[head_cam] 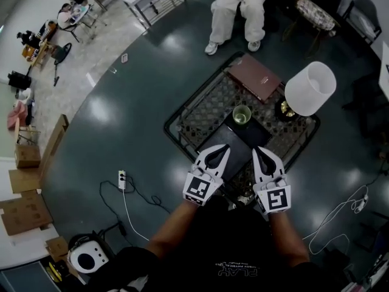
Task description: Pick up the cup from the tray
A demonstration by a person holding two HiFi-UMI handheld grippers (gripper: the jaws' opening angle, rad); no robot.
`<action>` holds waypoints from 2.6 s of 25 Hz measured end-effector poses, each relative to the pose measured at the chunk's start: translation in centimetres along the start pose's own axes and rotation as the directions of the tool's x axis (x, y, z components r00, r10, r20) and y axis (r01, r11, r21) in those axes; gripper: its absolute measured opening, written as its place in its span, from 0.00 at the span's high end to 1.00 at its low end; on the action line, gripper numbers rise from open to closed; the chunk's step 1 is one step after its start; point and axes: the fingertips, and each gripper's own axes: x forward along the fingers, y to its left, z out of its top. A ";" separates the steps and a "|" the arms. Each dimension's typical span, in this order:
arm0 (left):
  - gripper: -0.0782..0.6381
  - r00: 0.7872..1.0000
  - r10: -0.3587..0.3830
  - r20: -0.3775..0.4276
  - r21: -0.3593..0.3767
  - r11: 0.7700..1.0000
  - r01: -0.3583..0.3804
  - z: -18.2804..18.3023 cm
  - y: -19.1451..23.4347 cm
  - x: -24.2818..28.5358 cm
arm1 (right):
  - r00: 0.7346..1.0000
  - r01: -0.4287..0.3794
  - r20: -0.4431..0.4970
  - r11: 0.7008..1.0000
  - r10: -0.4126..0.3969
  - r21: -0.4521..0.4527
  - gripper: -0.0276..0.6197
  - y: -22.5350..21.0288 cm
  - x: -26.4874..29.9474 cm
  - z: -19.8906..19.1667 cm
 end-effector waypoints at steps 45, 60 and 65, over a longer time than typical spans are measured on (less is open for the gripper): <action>0.35 0.967 -0.035 -0.251 -0.038 0.999 0.026 -14.3 5.3 14.9 | 0.979 0.162 -0.136 0.982 -0.149 0.093 0.96 -3.6 3.9 -8.1; 0.33 0.956 -0.014 -0.292 0.027 0.999 0.023 -15.8 5.8 19.3 | 0.955 0.184 -0.253 0.979 -0.156 0.090 0.96 -4.2 4.4 -12.7; 0.33 0.954 -0.007 -0.301 0.035 0.999 0.019 -15.9 5.8 19.8 | 0.953 0.176 -0.264 0.980 -0.147 0.089 0.96 -4.1 4.2 -13.3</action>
